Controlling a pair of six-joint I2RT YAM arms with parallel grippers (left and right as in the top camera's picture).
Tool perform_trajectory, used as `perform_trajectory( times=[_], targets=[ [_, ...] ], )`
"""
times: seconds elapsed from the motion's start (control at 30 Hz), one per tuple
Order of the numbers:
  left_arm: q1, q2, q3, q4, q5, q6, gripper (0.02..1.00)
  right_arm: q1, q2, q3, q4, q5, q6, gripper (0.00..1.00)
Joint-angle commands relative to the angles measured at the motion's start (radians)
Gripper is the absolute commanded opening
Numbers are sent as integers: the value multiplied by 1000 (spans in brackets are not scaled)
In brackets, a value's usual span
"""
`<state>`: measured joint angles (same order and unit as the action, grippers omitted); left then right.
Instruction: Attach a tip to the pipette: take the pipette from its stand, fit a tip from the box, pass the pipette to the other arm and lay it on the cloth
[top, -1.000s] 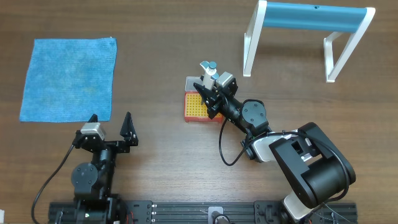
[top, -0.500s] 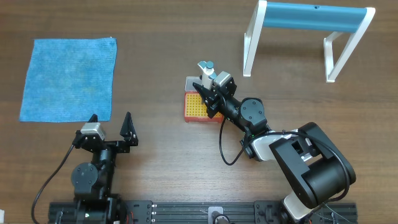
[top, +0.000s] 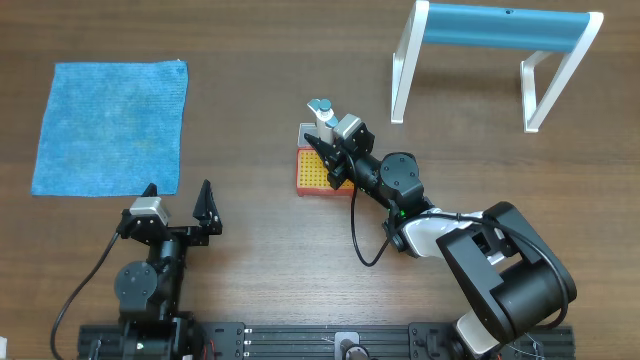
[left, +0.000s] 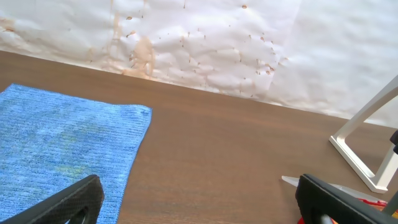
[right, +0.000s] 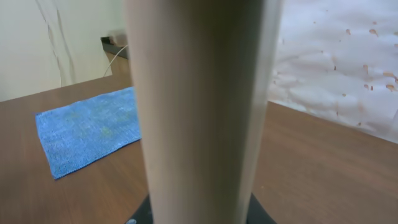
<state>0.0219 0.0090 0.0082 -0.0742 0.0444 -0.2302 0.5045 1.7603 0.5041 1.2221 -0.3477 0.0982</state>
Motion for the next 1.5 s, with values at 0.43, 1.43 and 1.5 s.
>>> perform_trajectory(
  times=[0.43, 1.43, 1.5],
  targets=[
    [4, -5, -3, -5, -10, -1, 996, 3, -313, 95, -206, -6, -29, 80],
    [4, -5, -3, 29, 521, -1284, 996, 23, -531, 592, -1770, -270, 354, 80],
    [4, -5, -3, 29, 479, -1339, 996, 23, -531, 592, -1763, -271, 355, 77]
  ],
)
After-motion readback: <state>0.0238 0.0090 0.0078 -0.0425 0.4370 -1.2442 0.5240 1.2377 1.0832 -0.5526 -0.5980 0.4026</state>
